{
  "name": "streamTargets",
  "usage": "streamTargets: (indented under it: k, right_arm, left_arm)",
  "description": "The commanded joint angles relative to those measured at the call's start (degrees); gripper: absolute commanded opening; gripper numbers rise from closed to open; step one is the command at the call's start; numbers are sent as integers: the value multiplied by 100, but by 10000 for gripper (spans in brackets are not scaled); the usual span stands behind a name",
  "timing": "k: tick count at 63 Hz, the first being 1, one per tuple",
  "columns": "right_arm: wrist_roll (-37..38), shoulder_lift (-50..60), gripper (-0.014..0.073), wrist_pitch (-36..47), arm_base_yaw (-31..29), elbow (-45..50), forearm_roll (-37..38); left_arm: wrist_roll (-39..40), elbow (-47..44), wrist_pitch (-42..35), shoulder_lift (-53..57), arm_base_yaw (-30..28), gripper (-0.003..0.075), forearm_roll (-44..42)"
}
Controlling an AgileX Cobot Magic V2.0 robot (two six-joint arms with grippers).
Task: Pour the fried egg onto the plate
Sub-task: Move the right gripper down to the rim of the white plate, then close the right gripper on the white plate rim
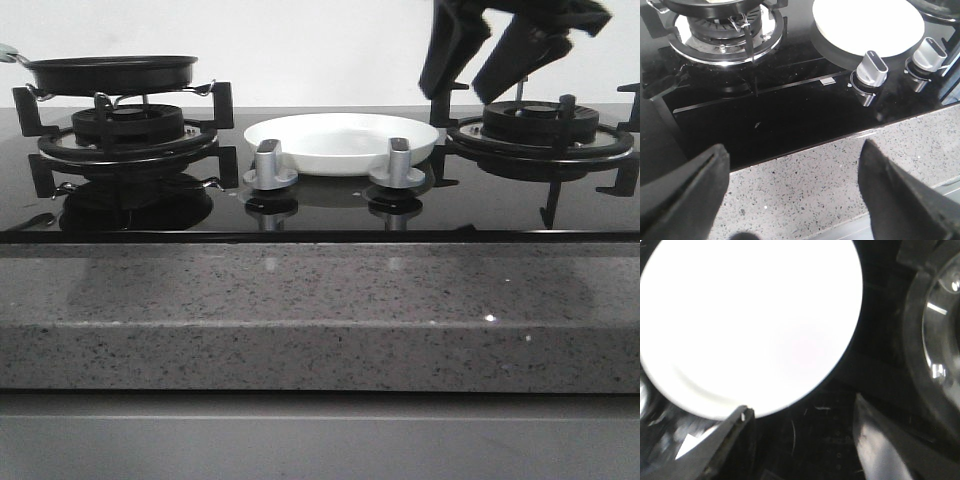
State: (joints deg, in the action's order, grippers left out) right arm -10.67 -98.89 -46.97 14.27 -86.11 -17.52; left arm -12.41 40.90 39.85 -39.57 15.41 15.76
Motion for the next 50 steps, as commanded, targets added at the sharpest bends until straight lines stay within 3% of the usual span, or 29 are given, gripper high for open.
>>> streamTargets:
  k: [1,28,41,50]
  right_arm:
    - [-61,-101,456,6,4,-557,67]
    - [-61,-1251,453,-392,-47,-1787,391]
    - [-61,-1432,338,-491,-47,-2127,364]
    - [-61,-1568,320,-723,-47,-2386,364]
  left_arm:
    - [0,220,-407,-12,50,533,86]
    - [0,210,-407,-12,50,533,86]
    - [0,210,-407,-12,50,533,86]
    - [0,210,-407,-12,50,533,86]
